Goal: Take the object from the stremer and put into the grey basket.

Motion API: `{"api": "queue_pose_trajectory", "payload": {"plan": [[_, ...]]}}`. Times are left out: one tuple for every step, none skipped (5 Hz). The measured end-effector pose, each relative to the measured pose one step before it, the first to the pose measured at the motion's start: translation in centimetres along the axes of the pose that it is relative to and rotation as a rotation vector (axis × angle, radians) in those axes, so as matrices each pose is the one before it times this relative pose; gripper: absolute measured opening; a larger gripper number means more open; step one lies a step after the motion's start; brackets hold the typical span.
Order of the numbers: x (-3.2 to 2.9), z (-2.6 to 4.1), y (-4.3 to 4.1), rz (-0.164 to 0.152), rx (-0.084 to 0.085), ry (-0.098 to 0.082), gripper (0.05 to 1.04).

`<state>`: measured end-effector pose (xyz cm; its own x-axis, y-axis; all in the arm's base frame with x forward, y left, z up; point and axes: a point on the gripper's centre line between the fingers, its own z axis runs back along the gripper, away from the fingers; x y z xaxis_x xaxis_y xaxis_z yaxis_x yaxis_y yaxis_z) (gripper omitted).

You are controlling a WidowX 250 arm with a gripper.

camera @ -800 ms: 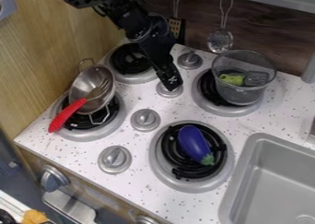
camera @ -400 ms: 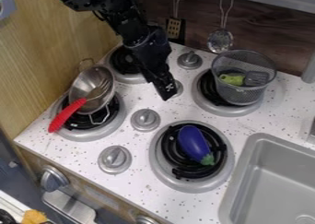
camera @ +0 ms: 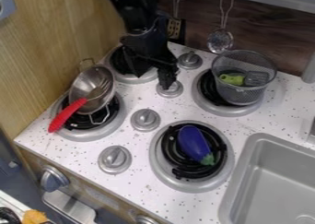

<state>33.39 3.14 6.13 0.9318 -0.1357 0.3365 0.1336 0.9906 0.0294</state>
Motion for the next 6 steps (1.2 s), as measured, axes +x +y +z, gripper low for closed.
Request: {"api": "queue_pose_trajectory", "payload": {"plan": [[-0.936,1.254,1.006,0.1606,0.0903,-0.0187,1.001],[-1.67,-0.289,2.411,0.0478,0.0706,-0.0244,1.001],[-0.682,-0.238,3.303,-0.1478,-0.0236,-0.0055,1.001],[-1.62,-0.502,2.288,-0.145,-0.0614,0.0364,1.001],[-1.286,-0.035,1.903,0.0281,-0.0541,0.0742,1.001],[-1.062,-0.633,0.888,-0.009,-0.0289,0.0525,1.001]]}}
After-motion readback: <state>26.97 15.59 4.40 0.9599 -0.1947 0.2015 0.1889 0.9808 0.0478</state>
